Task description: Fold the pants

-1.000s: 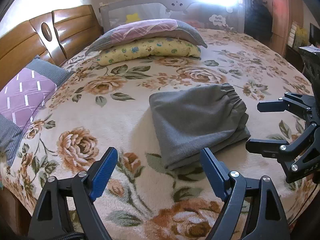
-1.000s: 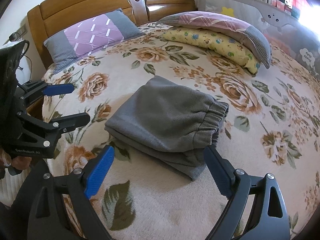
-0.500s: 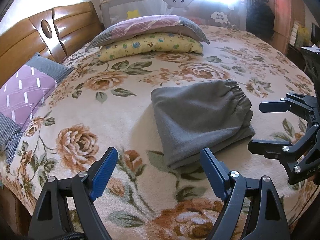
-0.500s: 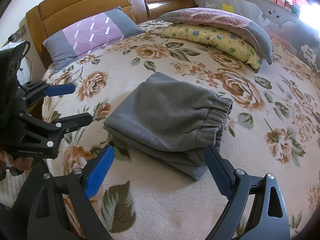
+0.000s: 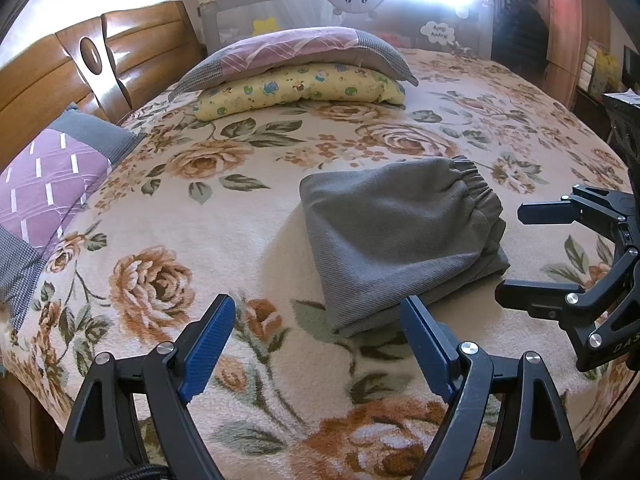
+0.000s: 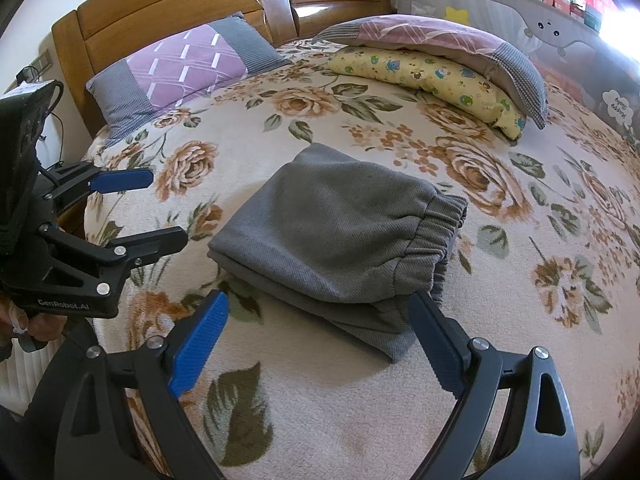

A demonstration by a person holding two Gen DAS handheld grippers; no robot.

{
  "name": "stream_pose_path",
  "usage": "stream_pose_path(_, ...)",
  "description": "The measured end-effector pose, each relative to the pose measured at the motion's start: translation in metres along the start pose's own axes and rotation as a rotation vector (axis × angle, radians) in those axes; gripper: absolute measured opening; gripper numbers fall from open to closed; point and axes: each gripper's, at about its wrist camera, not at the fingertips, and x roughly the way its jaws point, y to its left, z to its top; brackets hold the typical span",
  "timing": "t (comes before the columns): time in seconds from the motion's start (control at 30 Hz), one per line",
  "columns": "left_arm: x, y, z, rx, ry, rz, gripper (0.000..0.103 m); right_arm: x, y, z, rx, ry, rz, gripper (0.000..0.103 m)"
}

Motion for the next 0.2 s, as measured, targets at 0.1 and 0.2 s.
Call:
stream_pose_path(0.1,0.0006,-0.0018,-0.0001,-0.001,0.004,-0.004,0.085,0.0029,0.0007,-0.0012,0.004,0.001,-0.001,0.092)
stream_pose_path(0.2,0.0017,-0.004,0.0006,-0.001,0.013,0.0,0.085,0.0034,0.0007,-0.0027,0.008,-0.001,-0.001,0.092)
